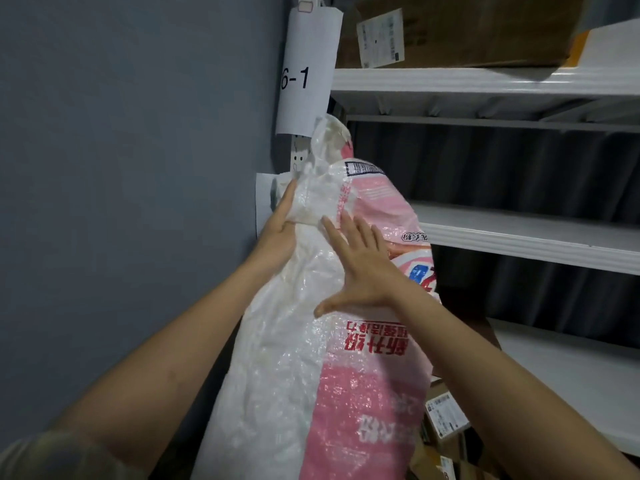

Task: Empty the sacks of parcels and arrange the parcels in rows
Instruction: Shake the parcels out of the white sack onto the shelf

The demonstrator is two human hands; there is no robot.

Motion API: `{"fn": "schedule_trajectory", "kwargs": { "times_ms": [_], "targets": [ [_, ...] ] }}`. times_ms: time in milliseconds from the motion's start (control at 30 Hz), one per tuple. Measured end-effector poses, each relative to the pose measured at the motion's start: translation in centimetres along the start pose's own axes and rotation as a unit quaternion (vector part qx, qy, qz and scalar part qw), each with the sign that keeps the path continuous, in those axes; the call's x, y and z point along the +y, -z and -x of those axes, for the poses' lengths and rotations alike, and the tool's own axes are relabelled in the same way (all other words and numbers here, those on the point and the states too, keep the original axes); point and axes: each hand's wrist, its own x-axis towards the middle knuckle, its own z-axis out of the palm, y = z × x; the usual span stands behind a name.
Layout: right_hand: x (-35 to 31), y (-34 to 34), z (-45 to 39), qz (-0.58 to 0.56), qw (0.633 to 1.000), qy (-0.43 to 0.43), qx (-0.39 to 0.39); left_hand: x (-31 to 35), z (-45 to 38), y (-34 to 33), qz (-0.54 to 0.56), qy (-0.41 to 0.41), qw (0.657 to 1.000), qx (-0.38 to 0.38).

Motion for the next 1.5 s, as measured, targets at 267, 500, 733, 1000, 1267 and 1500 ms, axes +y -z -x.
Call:
{"fn": "schedule_trajectory", "kwargs": {
  "times_ms": [267,500,733,1000,1267,1500],
  "targets": [
    [0.4,-1.9,-2.0,0.039,0.988,-0.058,0.140,0.3,0.4,-1.7,0.138,0.137,0.980,-0.043],
    [1.2,-1.5,-2.1,0.019,0.982,-0.111,0.151,-0.9,1.0,0.5,-0.157,0.063,0.976,-0.139],
    [-0.3,-0.7,-3.0,-0.246,0.959,-0.139,0.022,-5.4,1.1,2.6,-0.384,-0.036,0.909,-0.158],
    [-1.9,-4.7,-3.5,-0.254,0.964,-0.050,0.059,-6.3,3.6,3.0,-0.291,-0.001,0.956,-0.046],
    [2.0,-7.3,-2.4,-0.165,0.978,-0.053,-0.117,-8.6,4.2,5.0,-0.346,0.117,0.927,0.080],
    [1.3,-12.8,-3.2,-0.040,0.994,-0.089,-0.053,-9.4,4.8,4.3,-0.338,0.166,0.925,0.045]
  ]
}}
